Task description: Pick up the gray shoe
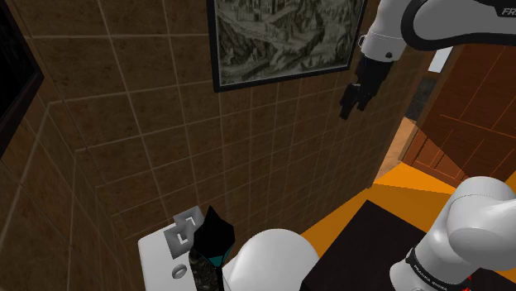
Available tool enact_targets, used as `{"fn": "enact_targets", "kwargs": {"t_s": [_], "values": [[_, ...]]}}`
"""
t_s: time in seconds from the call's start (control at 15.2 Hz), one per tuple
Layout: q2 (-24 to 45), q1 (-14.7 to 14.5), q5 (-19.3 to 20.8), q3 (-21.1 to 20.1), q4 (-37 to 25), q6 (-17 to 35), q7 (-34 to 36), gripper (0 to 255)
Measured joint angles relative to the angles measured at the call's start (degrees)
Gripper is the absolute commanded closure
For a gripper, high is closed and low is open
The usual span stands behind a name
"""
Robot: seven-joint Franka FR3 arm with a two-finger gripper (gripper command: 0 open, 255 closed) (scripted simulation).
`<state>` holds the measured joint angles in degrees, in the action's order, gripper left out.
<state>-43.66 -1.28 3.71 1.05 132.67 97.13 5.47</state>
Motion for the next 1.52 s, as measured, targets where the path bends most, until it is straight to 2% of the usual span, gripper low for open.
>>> {"fn": "enact_targets", "kwargs": {"t_s": [0.4, 0.73, 1.52], "values": [[3.1, -1.4, -2.3, -1.8, 3.0, 5.3, 2.1, 0], [7.6, -3.4, -5.0, -4.0, 7.3, 13.4, 4.5, 0], [26.5, -8.0, -11.0, -9.6, 8.5, 32.5, 9.1, 0]]}}
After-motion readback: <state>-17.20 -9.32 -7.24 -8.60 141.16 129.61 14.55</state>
